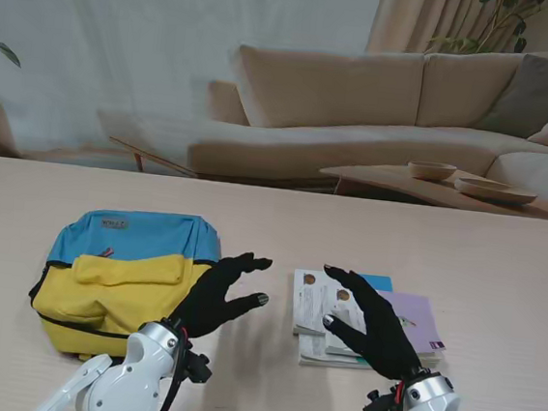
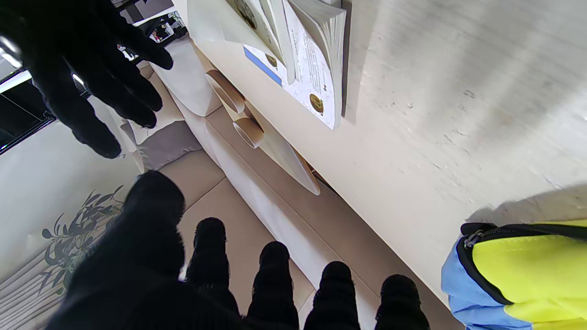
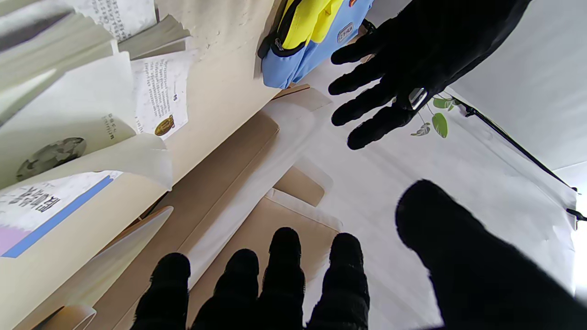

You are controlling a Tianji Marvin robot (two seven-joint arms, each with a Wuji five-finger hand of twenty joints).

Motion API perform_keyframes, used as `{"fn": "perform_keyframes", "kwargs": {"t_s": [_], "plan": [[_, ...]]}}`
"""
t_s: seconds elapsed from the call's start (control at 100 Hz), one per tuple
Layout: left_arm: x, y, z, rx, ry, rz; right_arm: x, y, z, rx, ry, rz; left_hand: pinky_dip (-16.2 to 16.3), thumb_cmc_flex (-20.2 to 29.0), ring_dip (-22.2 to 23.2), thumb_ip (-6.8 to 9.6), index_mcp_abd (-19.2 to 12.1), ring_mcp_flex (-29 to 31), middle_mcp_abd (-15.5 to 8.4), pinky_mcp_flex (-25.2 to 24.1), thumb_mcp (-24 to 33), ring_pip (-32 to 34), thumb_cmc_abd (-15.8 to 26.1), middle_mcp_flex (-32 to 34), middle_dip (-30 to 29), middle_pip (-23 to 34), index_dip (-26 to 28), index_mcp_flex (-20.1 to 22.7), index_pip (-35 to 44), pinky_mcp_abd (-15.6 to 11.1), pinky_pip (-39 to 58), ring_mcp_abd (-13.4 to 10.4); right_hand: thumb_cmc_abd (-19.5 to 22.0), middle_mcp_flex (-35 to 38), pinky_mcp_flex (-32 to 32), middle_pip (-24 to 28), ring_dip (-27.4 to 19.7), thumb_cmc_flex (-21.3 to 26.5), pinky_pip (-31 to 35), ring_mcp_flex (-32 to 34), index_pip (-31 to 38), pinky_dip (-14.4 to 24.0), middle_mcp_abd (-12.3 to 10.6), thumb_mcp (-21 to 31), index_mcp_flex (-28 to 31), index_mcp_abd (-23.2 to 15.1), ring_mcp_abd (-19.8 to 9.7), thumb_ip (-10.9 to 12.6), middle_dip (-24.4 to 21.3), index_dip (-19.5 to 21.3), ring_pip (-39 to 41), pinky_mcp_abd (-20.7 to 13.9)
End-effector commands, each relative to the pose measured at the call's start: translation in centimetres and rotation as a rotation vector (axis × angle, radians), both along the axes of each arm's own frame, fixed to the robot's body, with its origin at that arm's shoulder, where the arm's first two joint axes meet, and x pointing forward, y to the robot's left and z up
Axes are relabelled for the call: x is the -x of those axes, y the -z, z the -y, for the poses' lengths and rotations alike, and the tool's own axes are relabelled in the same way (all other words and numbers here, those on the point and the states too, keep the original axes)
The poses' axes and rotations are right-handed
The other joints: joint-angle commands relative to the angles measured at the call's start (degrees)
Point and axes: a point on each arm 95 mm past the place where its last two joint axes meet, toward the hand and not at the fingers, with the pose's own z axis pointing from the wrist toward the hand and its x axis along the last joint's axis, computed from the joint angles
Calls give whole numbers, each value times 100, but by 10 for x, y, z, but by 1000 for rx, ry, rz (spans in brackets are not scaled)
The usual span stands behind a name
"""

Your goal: Pack books into the school bag then zip close the school bag

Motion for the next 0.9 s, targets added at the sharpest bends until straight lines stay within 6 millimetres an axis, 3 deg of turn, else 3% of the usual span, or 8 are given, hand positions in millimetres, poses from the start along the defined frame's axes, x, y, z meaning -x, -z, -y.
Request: {"fn": "perform_keyframes", "kwargs": {"t_s": [0.0, 0.15, 0.27, 0.38, 0.54, 0.71, 0.89], "plan": [[4, -2, 0, 2, 12, -15, 1, 0, -6, 4, -1, -10, -51, -101, 79, 138, -75, -173, -116, -37, 180, -17, -12, -92, 21, 52, -78, -34, 32, -105, -131, -131, -125, -93, -55, 75, 68, 149, 140, -97, 124, -97, -181, 338, -152, -227, -97, 348, 85, -107, 22, -130], [6, -4, -11, -12, 19, -29, -6, -5, -4, 52, 38, -4, -51, -77, 99, 138, -19, -177, -87, -42, 213, -22, -16, -85, 23, 57, -82, -15, 24, -93, -138, -109, -205, -6, -21, 175, 130, 146, 310, -69, 283, -57, -123, 489, -79, -126, -66, 484, 126, -92, 136, -122], [6, -10, -22, -21, 36, -32, -14, -13, 2, 117, 82, 11, -61, -61, 101, 139, 12, -179, -77, -43, 227, -33, -8, -82, 23, 58, -88, -2, 14, -96, -151, -104, -271, 210, -48, 312, 283, 42, 806, 81, 651, 70, 10, 342, 47, 41, 52, 248, 188, -23, 415, -80], [5, -17, -32, -32, 54, -22, -24, -20, 13, 236, 114, 8, -78, -52, 98, 138, 40, -178, -72, -40, 231, -42, -15, -83, 24, 57, -91, 16, 7, -97, -168, -98, -375, 460, -1, 480, 417, -55, 1378, 319, 972, 337, 136, 297, 322, 312, 223, -33, 273, 101, 650, 144], [1, -24, -42, -60, 93, -12, -42, -23, 30, 411, 135, -24, -104, -44, 109, 135, 59, -181, -59, -35, 225, -37, -30, -69, 15, 47, -104, 30, -17, -75, -189, -67, -521, 716, 258, 922, 665, -86, 2021, 626, 1246, 736, 290, 394, 610, 442, 415, -241, 483, 403, 1090, 530], [-6, -24, -45, -65, 140, -27, -65, -17, 47, 564, 159, -69, -128, -51, 90, 135, 30, -180, -83, -31, 196, -57, -1, -99, 15, 41, -117, -23, -49, -93, -205, -88, -653, 832, 302, 1098, 744, 137, 2114, 747, 1328, 821, 286, 578, 780, 331, 404, -333, 553, 522, 1236, 522], [-8, -21, -46, -55, 153, -28, -82, 4, 58, 643, 179, -130, -145, -22, 87, 140, 49, -177, -67, -26, 178, -52, -27, -91, 16, 42, -113, -5, -42, -77, -210, -72, -782, 903, 285, 1035, 722, 222, 2058, 753, 1324, 822, 227, 802, 839, 226, 391, -442, 518, 548, 1181, 520]]}}
